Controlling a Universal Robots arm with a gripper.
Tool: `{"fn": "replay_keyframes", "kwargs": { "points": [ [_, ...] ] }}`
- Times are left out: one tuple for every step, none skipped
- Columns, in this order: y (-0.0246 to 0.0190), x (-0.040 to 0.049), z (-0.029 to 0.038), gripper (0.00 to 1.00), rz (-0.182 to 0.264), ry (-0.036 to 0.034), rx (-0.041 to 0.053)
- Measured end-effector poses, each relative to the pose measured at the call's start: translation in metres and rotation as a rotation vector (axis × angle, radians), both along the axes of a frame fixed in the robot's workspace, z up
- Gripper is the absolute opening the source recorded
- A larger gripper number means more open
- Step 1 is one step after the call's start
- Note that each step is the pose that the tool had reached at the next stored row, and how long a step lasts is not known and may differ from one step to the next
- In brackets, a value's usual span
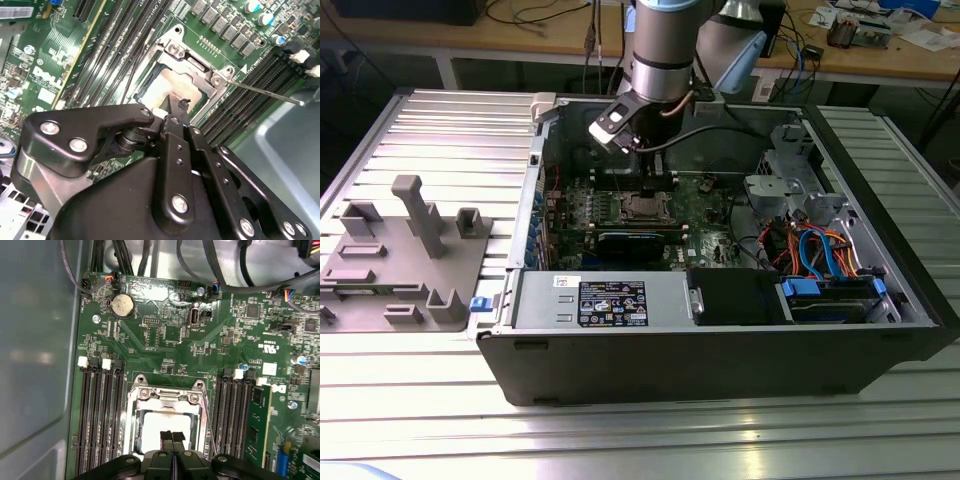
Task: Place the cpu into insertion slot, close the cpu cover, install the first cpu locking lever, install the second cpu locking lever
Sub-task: 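Install the first cpu locking lever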
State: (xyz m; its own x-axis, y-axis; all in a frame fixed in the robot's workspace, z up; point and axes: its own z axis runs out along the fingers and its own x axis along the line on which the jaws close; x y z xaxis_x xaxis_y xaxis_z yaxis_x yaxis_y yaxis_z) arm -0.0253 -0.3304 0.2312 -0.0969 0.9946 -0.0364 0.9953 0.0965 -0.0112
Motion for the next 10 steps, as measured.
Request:
{"fn": "replay_keyframes", "kwargs": {
  "points": [
    [0.0000,0.0000,0.0024,0.11,0.000,-0.0003,-0.0001],
    [0.0000,0.0000,0.0065,0.11,0.000,-0.0010,-0.0001],
    [0.0000,0.0000,0.0098,0.11,0.000,-0.0015,-0.0001],
    [0.0000,0.0000,0.0118,0.11,0.000,-0.0020,-0.0001],
    [0.0000,0.0000,0.0161,0.11,0.000,-0.0027,-0.0001],
    [0.0000,0.0000,0.0205,0.11,0.000,-0.0035,-0.0001],
    [0.0000,0.0000,0.0234,0.11,0.000,-0.0041,-0.0002],
    [0.0000,0.0000,0.0260,0.11,0.000,-0.0046,-0.0004],
    [0.0000,-0.0001,0.0266,0.11,0.000,-0.0056,-0.0004],
    [0.0000,-0.0001,0.0266,0.11,0.000,-0.0058,-0.0003]
  ]
}}
